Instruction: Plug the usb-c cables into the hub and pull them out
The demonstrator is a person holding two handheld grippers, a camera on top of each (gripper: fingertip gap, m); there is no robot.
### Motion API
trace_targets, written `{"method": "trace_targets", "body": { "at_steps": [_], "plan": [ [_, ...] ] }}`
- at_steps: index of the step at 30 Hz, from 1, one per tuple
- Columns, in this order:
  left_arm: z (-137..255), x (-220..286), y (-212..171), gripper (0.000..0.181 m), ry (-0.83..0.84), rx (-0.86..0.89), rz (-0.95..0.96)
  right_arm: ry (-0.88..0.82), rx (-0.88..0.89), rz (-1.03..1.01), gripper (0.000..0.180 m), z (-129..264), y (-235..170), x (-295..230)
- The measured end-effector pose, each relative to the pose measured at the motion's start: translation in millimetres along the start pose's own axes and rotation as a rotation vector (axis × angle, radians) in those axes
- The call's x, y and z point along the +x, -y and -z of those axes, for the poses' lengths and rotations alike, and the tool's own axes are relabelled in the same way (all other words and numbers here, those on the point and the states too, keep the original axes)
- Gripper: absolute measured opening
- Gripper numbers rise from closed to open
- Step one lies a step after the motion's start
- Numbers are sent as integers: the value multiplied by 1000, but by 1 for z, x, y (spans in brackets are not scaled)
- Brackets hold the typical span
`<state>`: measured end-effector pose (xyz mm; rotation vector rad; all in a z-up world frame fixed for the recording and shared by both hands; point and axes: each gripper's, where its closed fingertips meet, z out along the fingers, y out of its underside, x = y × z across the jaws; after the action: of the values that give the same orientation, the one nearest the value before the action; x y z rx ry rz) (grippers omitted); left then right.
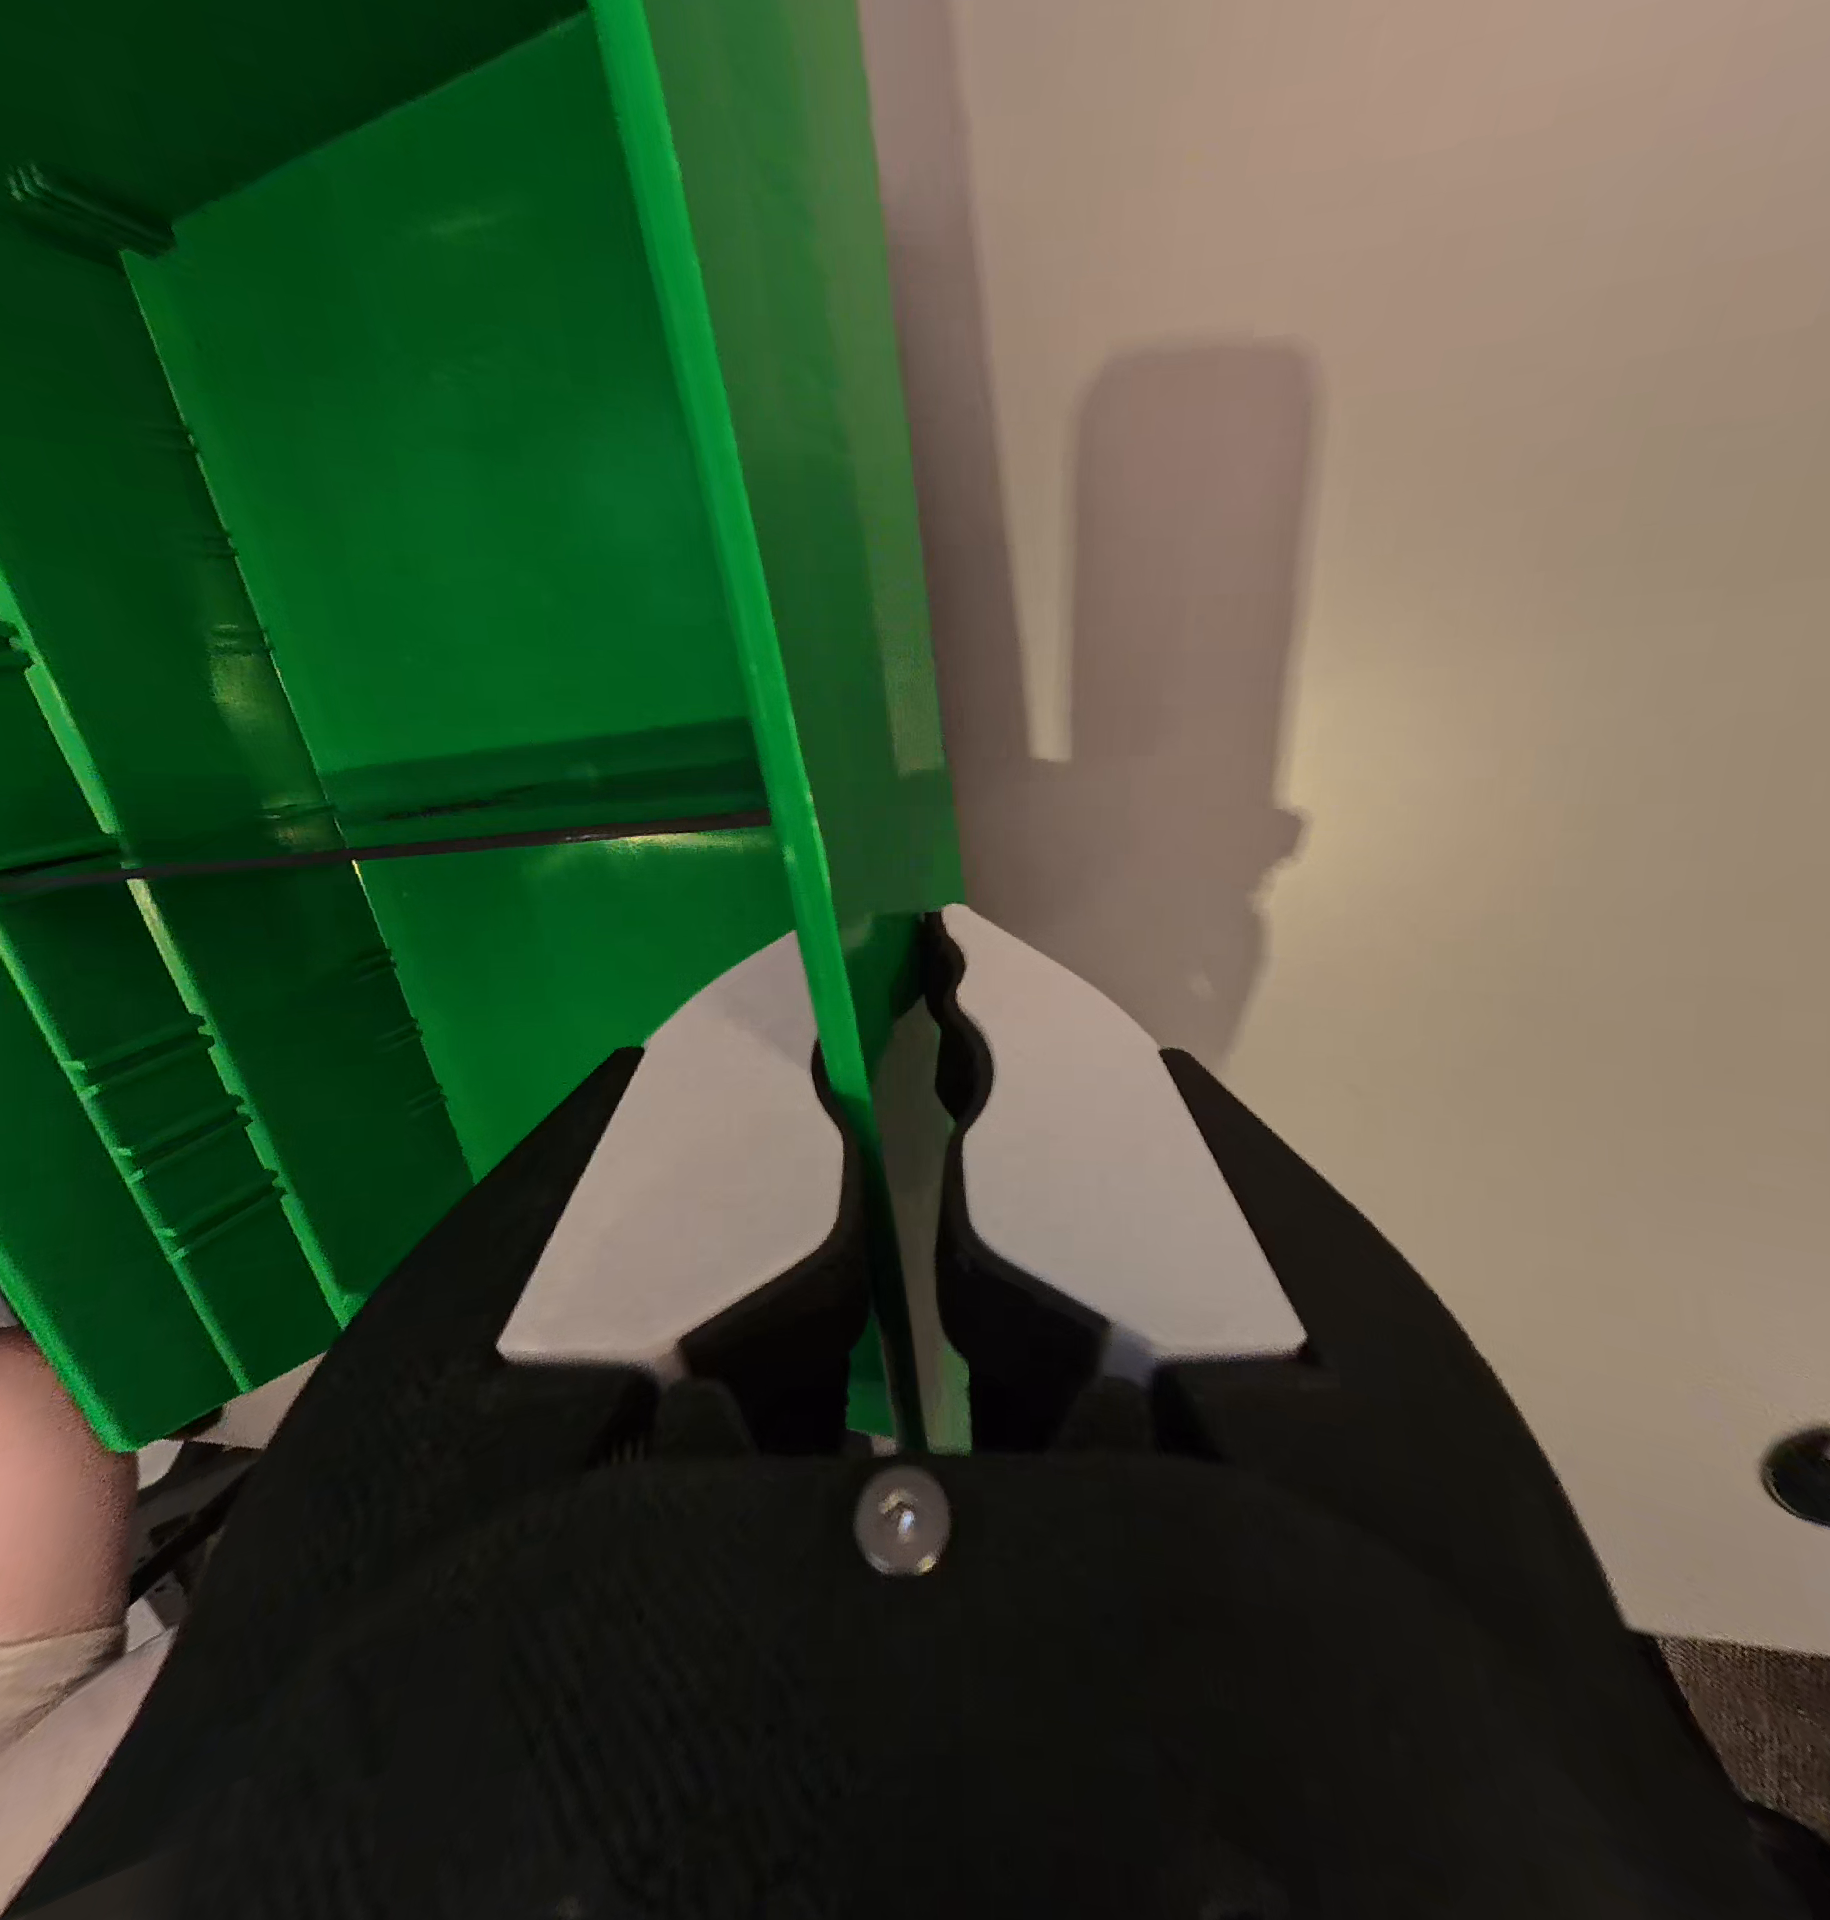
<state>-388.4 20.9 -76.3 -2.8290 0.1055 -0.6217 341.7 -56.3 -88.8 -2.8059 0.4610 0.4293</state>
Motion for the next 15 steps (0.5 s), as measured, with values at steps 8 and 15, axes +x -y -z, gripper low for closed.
{"method": "trace_targets", "body": {
  "at_steps": [8, 15],
  "plan": [
    [5, 0, -23, 12, -85, -60, 45, 2, -20, 29, 10, -34, 15, -10],
    [6, -1, -23, 12, -92, -51, 36, 9, -40, 40, 10, -51, 26, -14]
  ]
}}
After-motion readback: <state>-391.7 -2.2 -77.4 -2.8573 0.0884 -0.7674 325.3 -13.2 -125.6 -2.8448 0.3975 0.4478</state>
